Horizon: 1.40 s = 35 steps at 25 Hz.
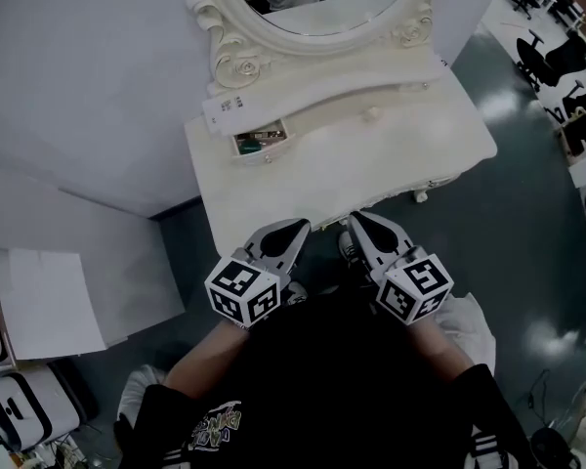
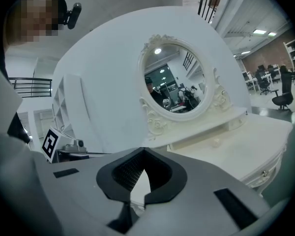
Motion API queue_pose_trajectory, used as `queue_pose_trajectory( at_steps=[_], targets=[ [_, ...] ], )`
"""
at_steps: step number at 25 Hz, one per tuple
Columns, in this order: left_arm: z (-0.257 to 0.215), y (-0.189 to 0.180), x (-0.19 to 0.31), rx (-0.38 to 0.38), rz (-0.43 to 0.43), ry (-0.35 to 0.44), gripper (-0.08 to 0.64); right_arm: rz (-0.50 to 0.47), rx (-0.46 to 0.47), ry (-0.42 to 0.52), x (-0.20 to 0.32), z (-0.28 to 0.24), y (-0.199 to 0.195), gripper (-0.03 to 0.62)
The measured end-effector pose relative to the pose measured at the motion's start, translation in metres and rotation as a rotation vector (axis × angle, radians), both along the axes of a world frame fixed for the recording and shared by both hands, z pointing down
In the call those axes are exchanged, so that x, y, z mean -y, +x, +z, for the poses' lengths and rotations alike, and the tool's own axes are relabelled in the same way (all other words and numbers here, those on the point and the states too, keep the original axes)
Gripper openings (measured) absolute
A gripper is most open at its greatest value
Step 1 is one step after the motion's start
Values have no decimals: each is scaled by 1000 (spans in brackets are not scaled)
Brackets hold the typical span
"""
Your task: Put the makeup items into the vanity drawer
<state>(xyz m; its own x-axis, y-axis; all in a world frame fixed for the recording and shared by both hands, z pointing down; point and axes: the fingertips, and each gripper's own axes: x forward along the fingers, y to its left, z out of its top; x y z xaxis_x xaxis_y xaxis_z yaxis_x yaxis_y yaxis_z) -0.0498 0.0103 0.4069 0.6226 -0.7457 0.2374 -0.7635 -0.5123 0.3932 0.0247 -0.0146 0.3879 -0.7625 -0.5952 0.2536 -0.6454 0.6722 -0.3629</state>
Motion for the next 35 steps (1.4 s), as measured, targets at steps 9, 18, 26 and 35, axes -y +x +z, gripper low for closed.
queue_pose_trajectory(
  at_steps=[9,18,26,35],
  targets=[
    [5,31,59,-4,-55,-49,2,-31,-18,-37,79,8,35,29],
    [19,53,116,8,-79,-71,2,-17,-52,-53,151,30,69,29],
    [34,79,163,27,-88,-90,2,-33,-94,-61,208,49,94,29],
    [61,98,207,52,-128,-133,2,-103,-155,-77,268,86,107,29]
  ],
)
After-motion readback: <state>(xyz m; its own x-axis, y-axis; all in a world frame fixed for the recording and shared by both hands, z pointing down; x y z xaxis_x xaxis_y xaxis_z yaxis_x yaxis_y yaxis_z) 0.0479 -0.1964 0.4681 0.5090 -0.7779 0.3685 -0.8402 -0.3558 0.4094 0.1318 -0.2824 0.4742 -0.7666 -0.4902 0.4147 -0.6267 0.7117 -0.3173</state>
